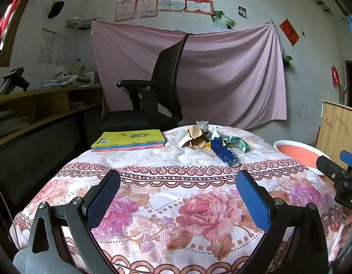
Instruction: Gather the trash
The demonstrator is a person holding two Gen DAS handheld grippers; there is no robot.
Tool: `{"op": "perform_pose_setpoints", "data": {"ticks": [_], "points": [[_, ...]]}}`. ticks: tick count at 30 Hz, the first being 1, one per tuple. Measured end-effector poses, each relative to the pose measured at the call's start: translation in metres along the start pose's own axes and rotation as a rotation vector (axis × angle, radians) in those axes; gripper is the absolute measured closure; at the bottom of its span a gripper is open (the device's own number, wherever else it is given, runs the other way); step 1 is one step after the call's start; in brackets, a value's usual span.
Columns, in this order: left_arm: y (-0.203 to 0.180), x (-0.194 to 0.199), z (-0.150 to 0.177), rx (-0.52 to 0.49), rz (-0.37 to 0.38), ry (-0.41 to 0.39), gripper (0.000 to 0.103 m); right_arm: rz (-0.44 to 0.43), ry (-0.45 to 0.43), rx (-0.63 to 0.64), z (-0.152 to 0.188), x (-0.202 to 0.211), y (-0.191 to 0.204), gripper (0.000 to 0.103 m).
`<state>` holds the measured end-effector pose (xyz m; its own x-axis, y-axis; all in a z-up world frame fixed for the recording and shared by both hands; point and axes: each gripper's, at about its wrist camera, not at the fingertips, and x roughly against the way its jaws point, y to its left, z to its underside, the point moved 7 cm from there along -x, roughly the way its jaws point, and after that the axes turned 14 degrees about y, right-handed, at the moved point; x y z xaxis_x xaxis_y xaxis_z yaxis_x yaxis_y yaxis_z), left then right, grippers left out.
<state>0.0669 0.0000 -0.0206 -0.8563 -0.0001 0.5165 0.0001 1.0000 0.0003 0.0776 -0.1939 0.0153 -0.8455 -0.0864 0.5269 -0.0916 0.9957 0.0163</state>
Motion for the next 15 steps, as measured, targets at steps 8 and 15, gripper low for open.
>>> {"op": "perform_pose_setpoints", "data": {"ticks": [8,15], "points": [[0.0000,-0.0001,0.0002,0.003,0.002,0.003,0.004,-0.002,-0.003,-0.002,-0.0002,0.0003,-0.0005,0.000],[0.0000,-0.0002,0.0002,0.004,0.002,0.004,0.004,-0.002,-0.003,-0.003,-0.0003,0.0010,-0.0007,0.000]]}}
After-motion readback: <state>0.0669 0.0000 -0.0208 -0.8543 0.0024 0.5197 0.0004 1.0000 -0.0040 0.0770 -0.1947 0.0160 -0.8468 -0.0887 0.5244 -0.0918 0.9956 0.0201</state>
